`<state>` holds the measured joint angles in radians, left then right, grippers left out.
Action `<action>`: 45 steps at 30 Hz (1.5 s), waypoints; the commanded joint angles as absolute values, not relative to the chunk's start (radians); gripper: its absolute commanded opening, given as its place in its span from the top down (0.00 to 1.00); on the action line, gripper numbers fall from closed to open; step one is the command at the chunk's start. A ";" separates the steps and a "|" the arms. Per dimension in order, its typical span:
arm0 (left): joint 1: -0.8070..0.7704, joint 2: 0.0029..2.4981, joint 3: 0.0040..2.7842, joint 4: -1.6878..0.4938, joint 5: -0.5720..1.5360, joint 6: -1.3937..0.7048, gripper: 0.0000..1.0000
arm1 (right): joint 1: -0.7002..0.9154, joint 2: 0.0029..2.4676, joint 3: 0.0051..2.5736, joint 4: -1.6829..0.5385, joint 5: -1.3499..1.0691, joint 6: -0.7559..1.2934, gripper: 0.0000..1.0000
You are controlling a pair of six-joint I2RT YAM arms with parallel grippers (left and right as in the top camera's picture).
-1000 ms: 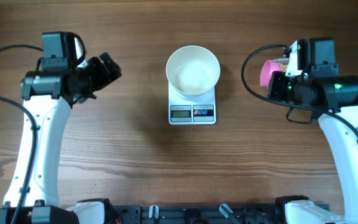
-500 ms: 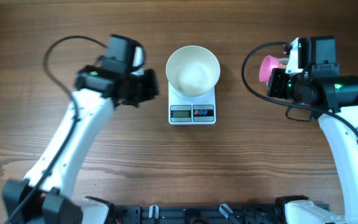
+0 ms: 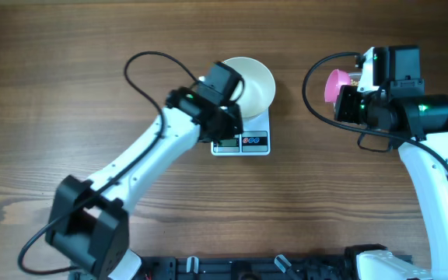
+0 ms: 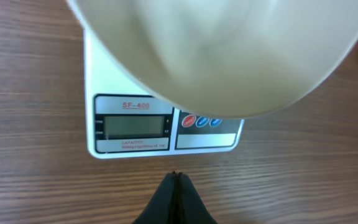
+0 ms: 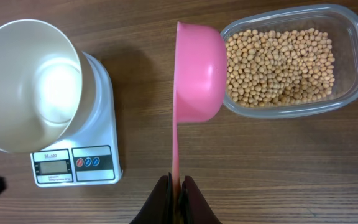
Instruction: Scoop item into bowl and weigh 150g on scale
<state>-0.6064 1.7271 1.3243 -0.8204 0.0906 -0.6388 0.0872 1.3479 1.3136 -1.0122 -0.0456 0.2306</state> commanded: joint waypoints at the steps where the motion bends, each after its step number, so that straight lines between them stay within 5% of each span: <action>1: -0.663 1.785 1.328 -0.772 -0.037 -0.667 0.96 | 0.085 1.330 1.323 -1.010 -0.060 0.239 0.96; 45: -0.723 1.966 1.326 -0.661 -0.050 -0.667 0.96 | 0.085 1.330 1.323 -1.002 -0.060 0.237 0.96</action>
<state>-0.7193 1.9560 1.3243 -0.6643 -0.0330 -0.6537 0.0872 1.3479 1.3136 -1.0077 -0.0460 0.2306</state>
